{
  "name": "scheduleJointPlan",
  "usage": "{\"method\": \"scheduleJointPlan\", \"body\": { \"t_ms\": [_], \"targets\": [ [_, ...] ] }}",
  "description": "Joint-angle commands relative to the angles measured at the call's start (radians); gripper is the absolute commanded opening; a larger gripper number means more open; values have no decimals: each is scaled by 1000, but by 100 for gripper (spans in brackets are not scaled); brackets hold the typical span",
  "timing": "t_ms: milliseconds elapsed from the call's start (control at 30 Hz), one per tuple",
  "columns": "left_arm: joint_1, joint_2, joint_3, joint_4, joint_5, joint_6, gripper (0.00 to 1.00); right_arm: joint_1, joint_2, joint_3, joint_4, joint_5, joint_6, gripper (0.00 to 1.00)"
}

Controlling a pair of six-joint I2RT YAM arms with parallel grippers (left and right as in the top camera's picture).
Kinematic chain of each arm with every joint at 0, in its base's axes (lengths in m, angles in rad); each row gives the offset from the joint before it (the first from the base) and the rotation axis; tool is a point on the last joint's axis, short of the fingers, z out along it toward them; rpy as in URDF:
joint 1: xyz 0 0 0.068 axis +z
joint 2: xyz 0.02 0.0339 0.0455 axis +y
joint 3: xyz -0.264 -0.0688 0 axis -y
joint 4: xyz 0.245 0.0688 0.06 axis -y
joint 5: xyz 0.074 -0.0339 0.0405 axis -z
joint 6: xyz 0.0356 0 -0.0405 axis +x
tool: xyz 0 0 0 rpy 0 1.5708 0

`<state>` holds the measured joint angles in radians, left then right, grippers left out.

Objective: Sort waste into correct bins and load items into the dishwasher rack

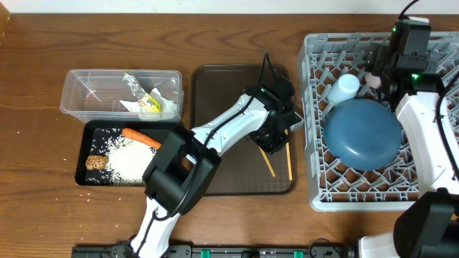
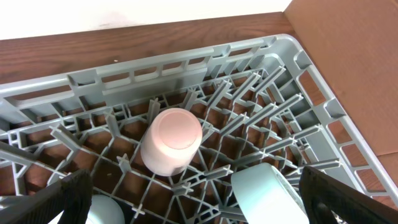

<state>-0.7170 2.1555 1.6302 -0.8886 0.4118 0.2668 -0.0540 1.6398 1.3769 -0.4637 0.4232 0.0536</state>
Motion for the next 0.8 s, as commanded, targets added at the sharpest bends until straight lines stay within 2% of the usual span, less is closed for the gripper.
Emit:
{"method": "scheduleJointPlan", "body": {
  "t_ms": [0, 267, 400, 567, 767],
  "targets": [
    [10, 31, 23, -3, -15, 9, 6, -2, -5, 3, -1, 14, 20, 99],
    [40, 38, 40, -19, -23, 34, 6, -2, -5, 3, -1, 14, 20, 99],
    [45, 40, 48, 37, -47, 83, 6, -2, -5, 3, -1, 14, 20, 99],
    [41, 80, 52, 43, -46, 84, 6, -2, -5, 3, -2, 14, 20, 99],
    [36, 129, 119, -87, -97, 84, 6, -2, -5, 3, -1, 14, 20, 99]
  ]
}}
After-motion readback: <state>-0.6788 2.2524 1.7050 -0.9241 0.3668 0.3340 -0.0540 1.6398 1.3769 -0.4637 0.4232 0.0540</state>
